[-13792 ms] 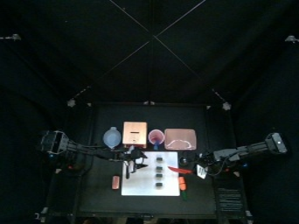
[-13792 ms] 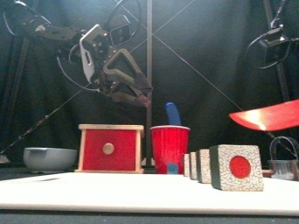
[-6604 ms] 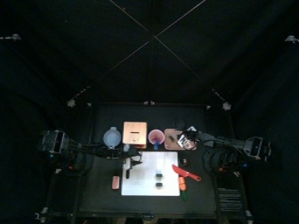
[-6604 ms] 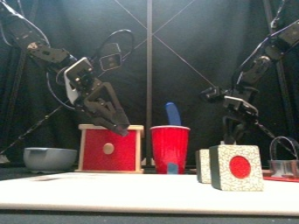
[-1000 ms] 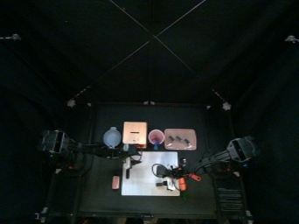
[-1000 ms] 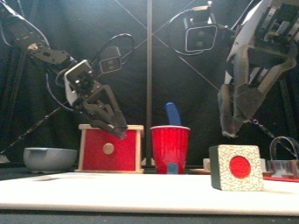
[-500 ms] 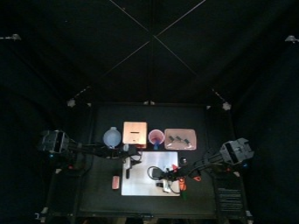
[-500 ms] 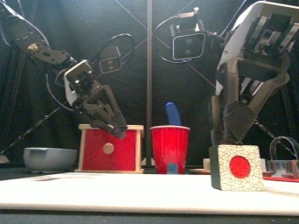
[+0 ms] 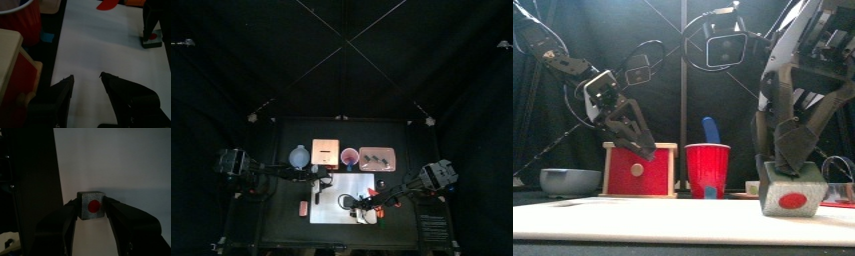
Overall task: Place sushi on board then cut the sushi with the knife then place the pieces on the plate
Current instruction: Place the 4 sushi pieces on the plate
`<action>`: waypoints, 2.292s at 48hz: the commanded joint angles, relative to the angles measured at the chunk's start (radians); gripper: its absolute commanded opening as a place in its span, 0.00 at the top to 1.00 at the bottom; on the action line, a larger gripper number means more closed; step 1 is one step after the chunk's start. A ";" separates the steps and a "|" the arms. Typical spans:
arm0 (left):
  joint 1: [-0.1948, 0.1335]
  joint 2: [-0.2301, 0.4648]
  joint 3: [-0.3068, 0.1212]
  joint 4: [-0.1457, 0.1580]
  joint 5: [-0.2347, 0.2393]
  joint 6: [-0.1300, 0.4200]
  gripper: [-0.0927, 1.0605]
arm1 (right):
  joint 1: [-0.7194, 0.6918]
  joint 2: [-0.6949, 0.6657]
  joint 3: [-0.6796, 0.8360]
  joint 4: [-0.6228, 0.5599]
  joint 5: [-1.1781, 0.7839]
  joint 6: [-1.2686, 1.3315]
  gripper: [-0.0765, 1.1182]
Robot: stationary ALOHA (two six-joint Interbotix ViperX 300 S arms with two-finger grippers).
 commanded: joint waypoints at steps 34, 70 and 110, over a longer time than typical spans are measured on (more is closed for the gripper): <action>-0.002 -0.005 -0.005 -0.002 -0.005 -0.003 0.19 | -0.006 0.020 -0.026 0.021 0.055 0.000 0.15; -0.002 -0.005 -0.005 -0.002 -0.003 -0.002 0.19 | -0.060 -0.098 0.012 -0.034 0.158 -0.002 0.37; 0.002 -0.005 -0.003 0.000 -0.003 0.000 0.19 | -0.916 -0.644 0.377 -0.195 0.187 -0.015 0.37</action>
